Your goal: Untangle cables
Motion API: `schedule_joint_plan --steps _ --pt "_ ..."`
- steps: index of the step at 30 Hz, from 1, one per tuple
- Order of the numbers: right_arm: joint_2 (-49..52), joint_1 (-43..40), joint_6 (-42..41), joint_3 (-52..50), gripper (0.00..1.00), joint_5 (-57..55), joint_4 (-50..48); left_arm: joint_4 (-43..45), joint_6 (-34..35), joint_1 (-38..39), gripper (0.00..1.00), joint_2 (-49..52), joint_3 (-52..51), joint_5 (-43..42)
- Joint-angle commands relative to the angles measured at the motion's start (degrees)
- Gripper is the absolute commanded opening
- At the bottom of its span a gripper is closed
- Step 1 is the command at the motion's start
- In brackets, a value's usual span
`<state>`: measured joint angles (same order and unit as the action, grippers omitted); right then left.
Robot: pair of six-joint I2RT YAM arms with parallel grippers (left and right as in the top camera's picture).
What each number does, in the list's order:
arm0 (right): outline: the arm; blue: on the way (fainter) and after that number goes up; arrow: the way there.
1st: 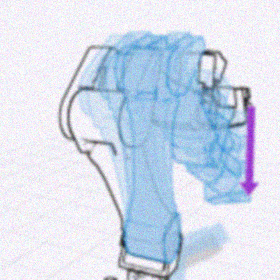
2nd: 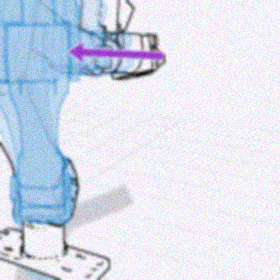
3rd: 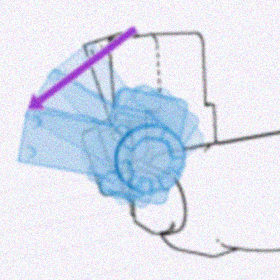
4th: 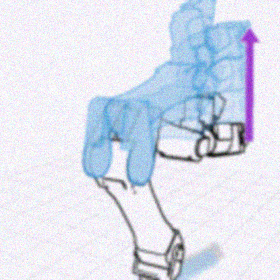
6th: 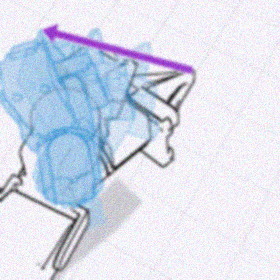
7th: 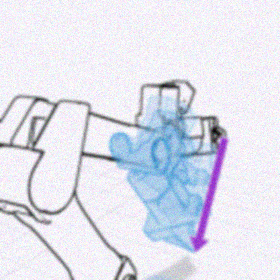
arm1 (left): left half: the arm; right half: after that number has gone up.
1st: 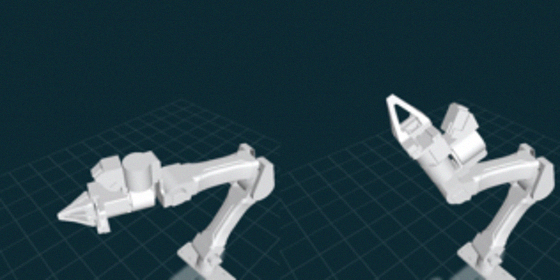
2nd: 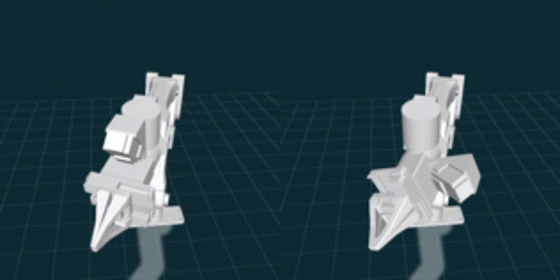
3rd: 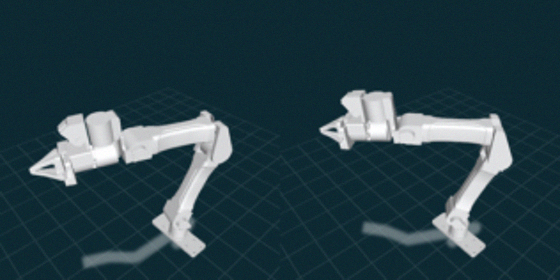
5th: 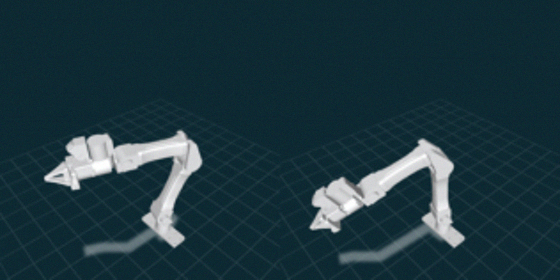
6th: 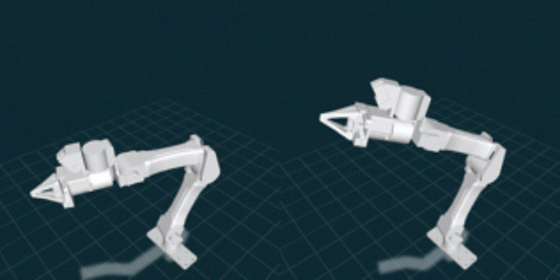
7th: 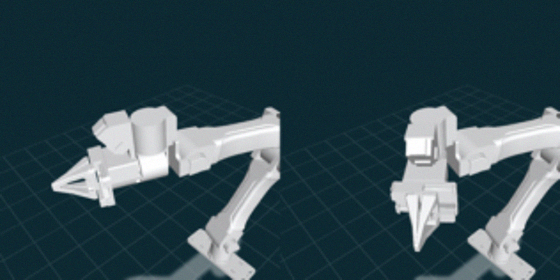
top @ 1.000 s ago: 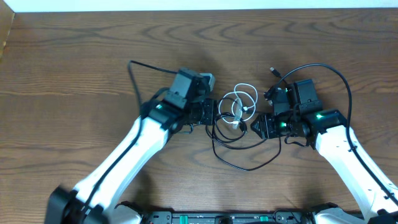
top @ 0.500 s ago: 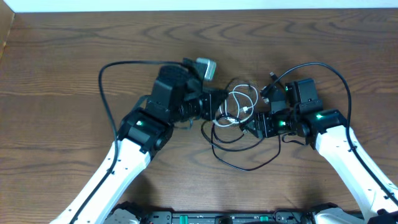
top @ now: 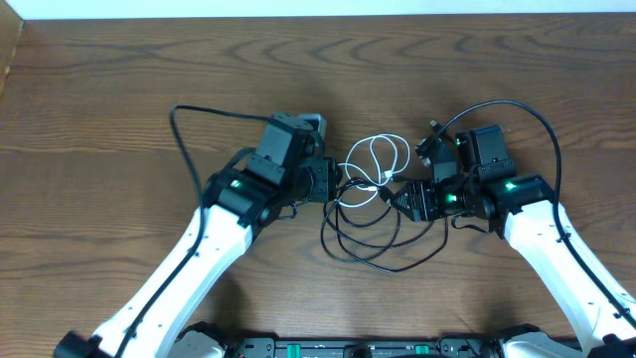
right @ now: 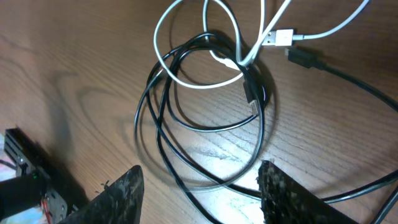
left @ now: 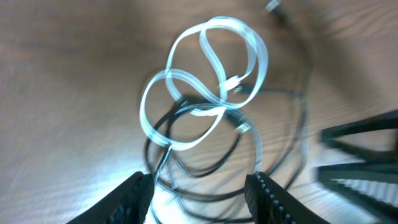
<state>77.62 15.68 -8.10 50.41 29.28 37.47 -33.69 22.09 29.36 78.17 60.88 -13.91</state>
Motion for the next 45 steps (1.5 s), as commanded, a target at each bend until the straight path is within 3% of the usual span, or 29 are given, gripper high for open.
schedule_joint_plan --steps 1,9,20,28,32,34,40,45 --pt "0.3 0.3 -0.2 0.2 0.54 -0.7 0.1 -3.0 -0.3 0.0 0.52 5.4 -0.6 2.8" --pt "0.3 0.3 -0.2 0.2 0.54 -0.7 0.1 1.6 -0.3 0.0 0.51 19.6 -0.7 -5.2" --pt "0.3 0.3 -0.2 0.2 0.54 -0.7 0.5 6.6 -0.3 0.0 0.47 28.3 -0.7 -5.1" --pt "0.3 0.3 -0.2 0.2 0.54 -0.7 0.5 7.8 -0.3 3.6 0.38 29.0 -0.7 -4.4" --pt "0.3 0.3 -0.2 0.2 0.54 -0.7 0.6 7.2 -0.4 5.4 0.21 29.0 -0.7 -1.9" --pt "0.3 0.3 -0.2 0.2 0.54 -0.7 0.7 6.6 -0.4 5.4 0.08 29.0 -0.7 -1.9" --pt "0.3 0.3 -0.2 0.2 0.54 -0.7 0.7 6.5 -0.9 5.0 0.07 27.1 -0.6 -1.9" --pt "0.3 0.3 -0.2 0.2 0.55 -0.7 0.7 1.8 -0.9 2.4 0.08 17.4 2.0 -2.2"
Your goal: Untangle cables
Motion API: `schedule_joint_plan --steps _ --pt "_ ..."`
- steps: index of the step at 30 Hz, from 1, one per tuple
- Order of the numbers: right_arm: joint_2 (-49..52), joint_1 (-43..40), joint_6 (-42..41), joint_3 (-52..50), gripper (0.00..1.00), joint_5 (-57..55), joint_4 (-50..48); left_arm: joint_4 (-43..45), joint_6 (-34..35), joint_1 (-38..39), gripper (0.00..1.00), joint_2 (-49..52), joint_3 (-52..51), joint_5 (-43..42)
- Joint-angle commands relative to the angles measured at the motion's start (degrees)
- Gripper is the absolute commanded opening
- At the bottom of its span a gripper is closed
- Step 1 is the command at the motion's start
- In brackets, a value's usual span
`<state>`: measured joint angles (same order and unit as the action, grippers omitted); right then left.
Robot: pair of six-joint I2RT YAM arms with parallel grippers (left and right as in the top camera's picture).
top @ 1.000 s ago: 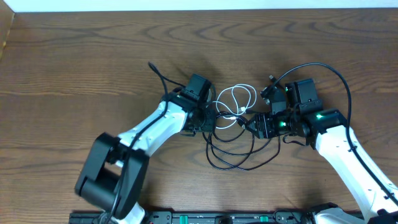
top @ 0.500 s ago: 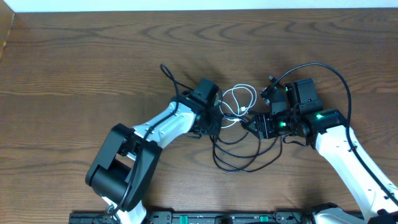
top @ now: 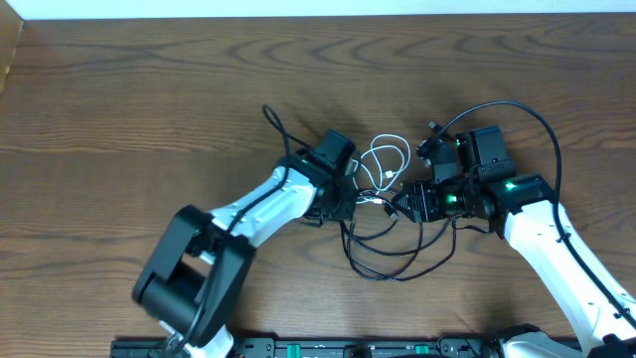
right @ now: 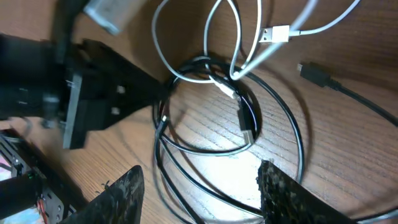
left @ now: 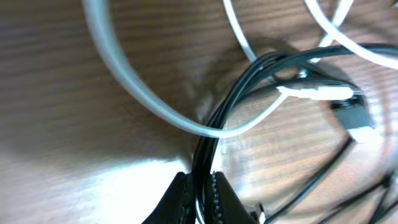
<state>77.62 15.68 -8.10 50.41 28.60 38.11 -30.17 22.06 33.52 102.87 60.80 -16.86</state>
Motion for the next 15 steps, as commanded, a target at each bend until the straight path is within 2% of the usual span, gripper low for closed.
schedule_joint_plan --steps 1,7,10,13,15 --pt "0.3 0.3 -0.2 0.2 0.56 0.0 0.0 -1.9 -0.5 -2.0 0.08 -10.1 2.2 0.6" --pt "0.3 0.3 -0.2 0.2 0.58 0.5 -0.5 -2.2 -0.5 -1.8 0.08 -23.2 2.2 -1.9" --pt "0.3 0.3 -0.2 0.2 0.57 0.4 -0.7 -2.9 -1.8 -1.8 0.08 -24.4 2.1 -1.3" --pt "0.3 0.3 -0.2 0.2 0.57 0.4 -0.6 -6.1 -2.3 -1.8 0.07 -22.6 1.2 3.3" --pt "0.3 0.3 -0.2 0.2 0.57 0.4 -0.6 -5.8 -2.2 -1.8 0.12 -20.7 0.2 3.2"
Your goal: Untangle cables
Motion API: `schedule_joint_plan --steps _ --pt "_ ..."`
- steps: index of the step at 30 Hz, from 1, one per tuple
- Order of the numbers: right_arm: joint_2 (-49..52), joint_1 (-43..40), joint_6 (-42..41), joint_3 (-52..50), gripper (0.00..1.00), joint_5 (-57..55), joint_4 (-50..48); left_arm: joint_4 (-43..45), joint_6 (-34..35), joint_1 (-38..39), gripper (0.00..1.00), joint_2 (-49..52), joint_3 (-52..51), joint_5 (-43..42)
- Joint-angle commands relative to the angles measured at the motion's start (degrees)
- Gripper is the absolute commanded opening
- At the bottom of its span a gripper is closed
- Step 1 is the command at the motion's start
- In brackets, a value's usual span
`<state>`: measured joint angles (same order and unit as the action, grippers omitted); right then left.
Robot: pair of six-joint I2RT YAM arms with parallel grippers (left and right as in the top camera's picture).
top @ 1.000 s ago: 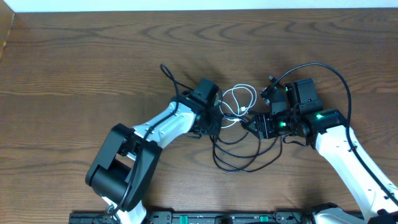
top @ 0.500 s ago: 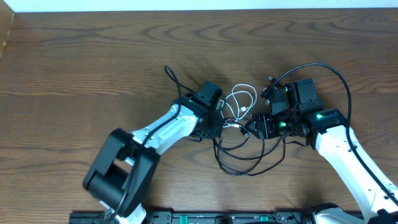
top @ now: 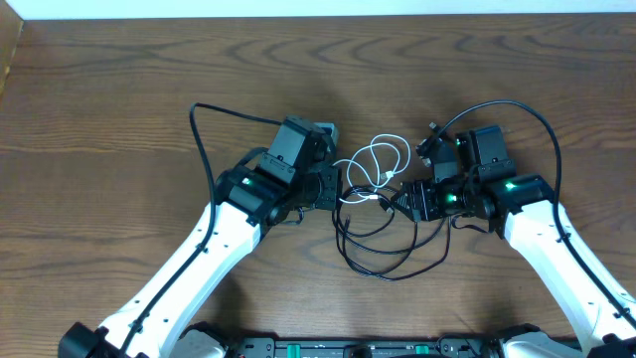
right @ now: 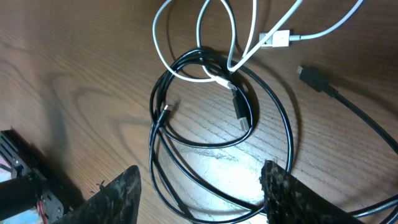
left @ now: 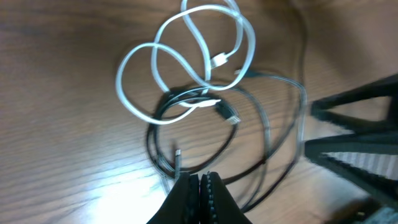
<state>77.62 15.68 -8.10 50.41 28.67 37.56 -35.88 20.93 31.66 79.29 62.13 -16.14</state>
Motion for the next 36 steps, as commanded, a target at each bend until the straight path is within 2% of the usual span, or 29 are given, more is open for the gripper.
schedule_joint_plan --steps 1,2,6,7,11,14,20,25,28,30,36 --pt "0.3 0.3 -0.2 0.2 0.57 0.4 -0.1 0.0 -1.1 0.0 0.13 3.6 -1.3 2.5" --pt "0.3 0.3 -0.2 0.2 0.57 0.4 0.0 0.0 -1.1 0.0 0.17 6.0 -1.6 2.5" --pt "0.3 0.3 -0.2 0.2 0.56 0.4 0.0 1.1 -1.1 0.2 0.17 13.0 -1.6 2.1" --pt "0.3 0.3 -0.2 0.2 0.56 0.4 0.0 1.7 -1.1 0.5 0.23 15.2 -1.6 2.1" --pt "0.3 0.3 -0.2 0.2 0.56 0.4 0.0 3.2 -1.1 1.3 0.32 20.5 -1.6 2.1" --pt "0.3 0.3 -0.2 0.2 0.56 0.4 0.0 4.0 -1.1 2.2 0.33 23.8 -1.6 2.2" --pt "0.3 0.3 -0.2 0.2 0.56 0.4 0.0 4.7 -1.1 4.2 0.33 26.6 -1.6 7.9" --pt "0.3 0.3 -0.2 0.2 0.56 0.4 0.0 5.9 -1.1 5.8 0.31 27.6 -1.7 7.9" --pt "0.3 0.3 -0.2 0.2 0.56 0.4 0.2 6.0 -1.1 7.0 0.20 27.9 -1.7 8.1" --pt "0.3 0.3 -0.2 0.2 0.56 0.4 0.5 5.7 -1.1 7.3 0.08 27.7 -1.6 8.1" --pt "0.3 0.3 -0.2 0.2 0.57 0.3 0.8 1.6 -1.1 5.3 0.08 22.2 1.2 8.0"
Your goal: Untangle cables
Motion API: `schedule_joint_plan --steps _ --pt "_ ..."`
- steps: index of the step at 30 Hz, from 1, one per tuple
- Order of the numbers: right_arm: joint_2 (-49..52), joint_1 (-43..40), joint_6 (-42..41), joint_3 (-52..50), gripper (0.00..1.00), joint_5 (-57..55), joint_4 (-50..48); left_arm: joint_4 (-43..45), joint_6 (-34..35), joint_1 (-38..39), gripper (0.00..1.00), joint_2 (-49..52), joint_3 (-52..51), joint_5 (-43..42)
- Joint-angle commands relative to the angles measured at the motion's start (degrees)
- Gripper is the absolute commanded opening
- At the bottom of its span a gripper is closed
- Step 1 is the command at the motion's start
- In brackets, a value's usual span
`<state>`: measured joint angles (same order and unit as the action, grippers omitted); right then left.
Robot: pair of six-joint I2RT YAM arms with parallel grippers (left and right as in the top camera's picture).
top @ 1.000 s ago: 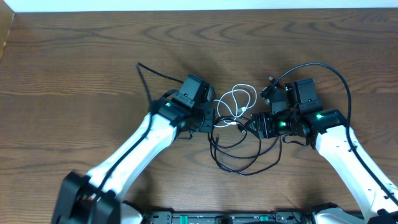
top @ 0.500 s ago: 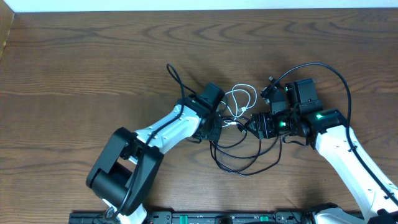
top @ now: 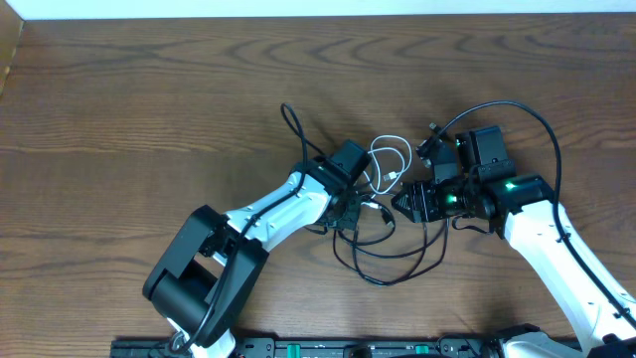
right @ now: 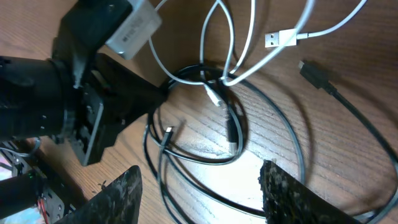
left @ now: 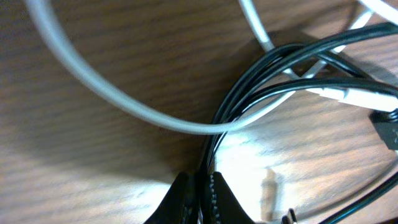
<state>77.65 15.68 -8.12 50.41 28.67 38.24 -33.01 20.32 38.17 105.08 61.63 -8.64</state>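
A white cable (top: 390,162) lies looped across a coil of black cable (top: 390,261) in the middle of the table. My left gripper (top: 349,213) is down at the coil's left edge. In the left wrist view it (left: 200,186) is shut on a bundle of black cable strands (left: 280,68), with a white cable arc (left: 124,99) crossing them. My right gripper (right: 199,199) hangs open above the coil's right side, holding nothing. Below it lie the white USB plug (right: 277,38), a black plug (right: 314,73) and the left gripper (right: 93,106).
The brown wooden table (top: 119,99) carries only the cables. The right arm's own black lead (top: 517,114) arches behind its wrist. The left arm's lead (top: 293,124) sticks up behind the left wrist.
My left gripper was raised and drawn back left of the cables, shut on nothing. Now it is low at the coil's left edge, shut on the black strands. The right arm has not moved.
First both grippers hung open over the tangle. Then the left was down, shut on the black cable at the coil's left side. Then it was back up and shut, the coil lying shifted to the right. Now it grips the black strands again.
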Motion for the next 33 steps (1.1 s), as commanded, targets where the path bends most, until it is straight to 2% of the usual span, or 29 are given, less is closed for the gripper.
schedule_joint_plan --steps 1,7,11,22,25,28,30,33 --pt "0.3 0.3 -0.2 0.2 0.57 0.3 0.1 -1.5 -0.5 -1.4 0.07 -5.6 2.0 0.3" --pt "0.3 0.3 -0.2 0.2 0.59 0.4 -0.5 -1.2 0.2 -1.4 0.08 -20.8 2.2 -6.4" --pt "0.3 0.3 -0.2 0.2 0.59 0.4 -0.8 -0.7 0.6 -1.5 0.08 -27.1 2.2 -8.0" --pt "0.3 0.5 -0.2 0.2 0.59 0.4 -3.1 11.3 0.8 -1.5 0.08 -30.4 2.2 -28.2" --pt "0.3 0.5 -1.0 0.2 0.40 -1.3 -6.1 15.6 0.8 -1.5 0.08 -30.4 2.2 -33.4" --pt "0.3 0.5 -8.2 0.2 0.15 -10.6 -7.6 16.2 -0.2 -2.1 0.08 -30.7 2.2 -33.3" --pt "0.3 0.5 -13.4 0.2 0.03 -18.3 -7.3 15.8 -0.9 -3.7 0.08 -31.1 2.2 -33.0" --pt "0.3 0.5 -19.1 0.2 0.01 -26.2 -5.2 14.6 -2.5 -7.1 0.08 -31.9 2.2 -32.2"
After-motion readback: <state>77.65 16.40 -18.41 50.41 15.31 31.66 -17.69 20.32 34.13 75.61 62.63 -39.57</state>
